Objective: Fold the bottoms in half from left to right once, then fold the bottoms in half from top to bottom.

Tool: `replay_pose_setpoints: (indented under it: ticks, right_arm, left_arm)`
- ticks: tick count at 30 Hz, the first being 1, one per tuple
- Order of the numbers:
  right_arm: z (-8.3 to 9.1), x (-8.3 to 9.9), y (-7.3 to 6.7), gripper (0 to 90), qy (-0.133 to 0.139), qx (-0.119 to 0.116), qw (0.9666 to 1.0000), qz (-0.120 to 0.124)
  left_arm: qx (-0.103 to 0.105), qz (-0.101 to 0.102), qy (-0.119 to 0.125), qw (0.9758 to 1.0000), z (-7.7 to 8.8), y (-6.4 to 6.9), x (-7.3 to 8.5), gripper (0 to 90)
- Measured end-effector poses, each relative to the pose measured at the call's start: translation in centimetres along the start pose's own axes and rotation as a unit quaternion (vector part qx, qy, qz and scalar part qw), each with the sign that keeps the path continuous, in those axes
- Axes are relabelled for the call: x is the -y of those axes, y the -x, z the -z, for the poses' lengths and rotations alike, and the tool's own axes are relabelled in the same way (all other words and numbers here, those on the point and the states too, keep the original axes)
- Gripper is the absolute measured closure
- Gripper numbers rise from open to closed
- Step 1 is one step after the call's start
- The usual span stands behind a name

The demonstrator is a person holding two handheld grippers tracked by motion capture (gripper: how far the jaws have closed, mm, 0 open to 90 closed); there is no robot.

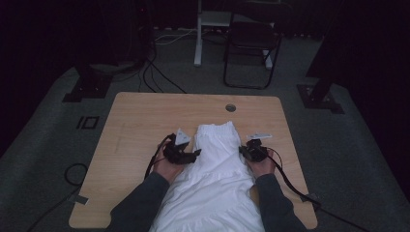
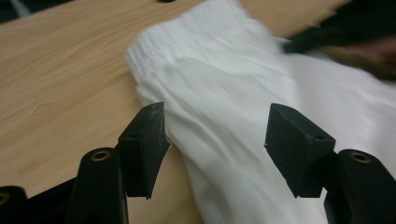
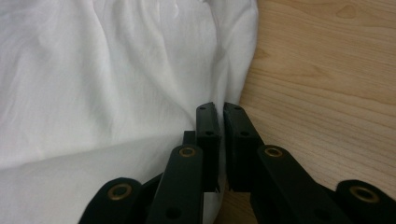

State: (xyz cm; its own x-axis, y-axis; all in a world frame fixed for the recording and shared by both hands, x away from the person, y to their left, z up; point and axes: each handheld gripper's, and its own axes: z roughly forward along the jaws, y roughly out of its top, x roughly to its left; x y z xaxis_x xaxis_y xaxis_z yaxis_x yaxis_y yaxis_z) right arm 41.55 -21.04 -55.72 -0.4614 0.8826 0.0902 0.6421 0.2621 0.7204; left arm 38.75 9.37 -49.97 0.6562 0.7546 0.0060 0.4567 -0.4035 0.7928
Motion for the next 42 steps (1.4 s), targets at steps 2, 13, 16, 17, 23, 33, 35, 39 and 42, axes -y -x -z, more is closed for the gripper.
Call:
replay_pose_setpoints:
  ticks: [2,13,16,17,23,33,35,39,42]
  right_arm:
    - [0.0,0.1,0.1,85.1,0.003,-0.003,1.0,-0.005]
    - [0.0,0.3,0.2,85.4,0.01,-0.006,0.9999,-0.006]
    - [0.0,0.3,0.2,85.4,0.012,-0.004,0.9999,-0.006]
    - [0.0,0.3,0.1,85.4,0.012,-0.004,0.9999,-0.006]
    - [0.0,0.3,0.1,85.1,0.012,-0.004,0.9999,-0.007]
    - [1.3,-2.1,0.9,38.0,0.057,-0.039,0.9975,-0.017]
    - [0.9,-3.0,1.2,32.6,0.046,-0.063,0.9966,-0.026]
    - [-0.9,-4.0,1.4,22.4,0.021,-0.057,0.9981,-0.012]
    - [-2.3,-4.3,1.3,16.4,0.011,-0.044,0.999,0.0]
  left_arm:
    - [-0.007,0.019,-0.012,0.9997,-2.0,-0.7,-0.4,37.1]
    - [-0.03,0.029,-0.054,0.9977,-7.7,-1.8,1.2,34.6]
    - [-0.03,0.029,-0.045,0.9981,-7.7,-1.8,1.4,34.7]
    - [-0.031,0.028,-0.043,0.9982,-7.7,-1.8,1.4,34.8]
    - [-0.034,0.028,-0.042,0.9981,-7.7,-1.7,1.4,36.2]
    - [-0.03,0.027,-0.04,0.9984,-7.9,-1.6,1.3,40.2]
    - [-0.031,0.027,-0.041,0.9983,-7.9,-1.6,1.2,40.2]
    - [-0.032,0.027,-0.041,0.9983,-8.0,-1.6,1.2,40.3]
    - [-0.031,0.028,-0.041,0.9983,-8.0,-1.6,1.2,40.2]
